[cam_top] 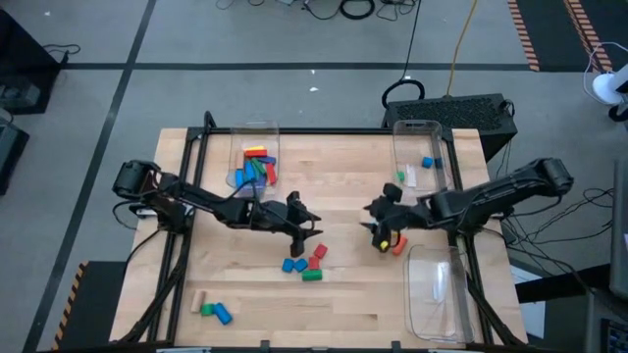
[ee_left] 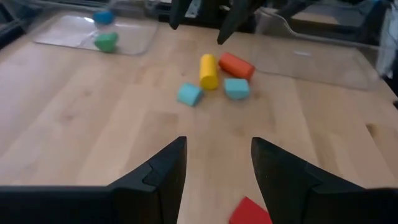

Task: Sort blocks by size
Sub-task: Put the light blue half-circle block into the top right transparent bin

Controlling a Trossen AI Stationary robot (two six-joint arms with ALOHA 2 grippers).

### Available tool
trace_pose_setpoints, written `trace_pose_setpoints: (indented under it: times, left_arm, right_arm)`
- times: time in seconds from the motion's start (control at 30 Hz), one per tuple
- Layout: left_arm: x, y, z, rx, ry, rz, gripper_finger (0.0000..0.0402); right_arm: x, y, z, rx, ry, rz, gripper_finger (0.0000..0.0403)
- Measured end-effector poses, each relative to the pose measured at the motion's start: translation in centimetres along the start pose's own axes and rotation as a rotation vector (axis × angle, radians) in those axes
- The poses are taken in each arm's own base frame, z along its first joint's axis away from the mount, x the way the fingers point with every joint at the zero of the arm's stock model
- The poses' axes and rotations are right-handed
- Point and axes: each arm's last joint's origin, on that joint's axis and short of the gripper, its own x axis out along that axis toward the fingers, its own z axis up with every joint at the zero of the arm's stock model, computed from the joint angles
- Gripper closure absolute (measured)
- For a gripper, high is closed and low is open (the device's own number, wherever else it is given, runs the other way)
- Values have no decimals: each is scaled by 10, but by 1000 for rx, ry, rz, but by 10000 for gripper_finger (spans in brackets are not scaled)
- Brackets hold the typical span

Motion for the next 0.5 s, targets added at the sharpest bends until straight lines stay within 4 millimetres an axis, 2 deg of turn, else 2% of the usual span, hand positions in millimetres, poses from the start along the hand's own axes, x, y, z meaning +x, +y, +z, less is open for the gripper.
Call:
trace_pose_setpoints:
  times: [0.17,0.33,0.5]
  left_arm:
    - [-3,-19,-6,28,25,-39,221]
    - [-7,-38,-12,86,30,-48,221]
    - [-9,-44,-13,98,14,15,221]
  right_arm:
    - [12,17,-8,-49,46,67,196]
    - [36,34,-16,-91,87,163,196]
    - [49,28,-28,-73,194,72,196]
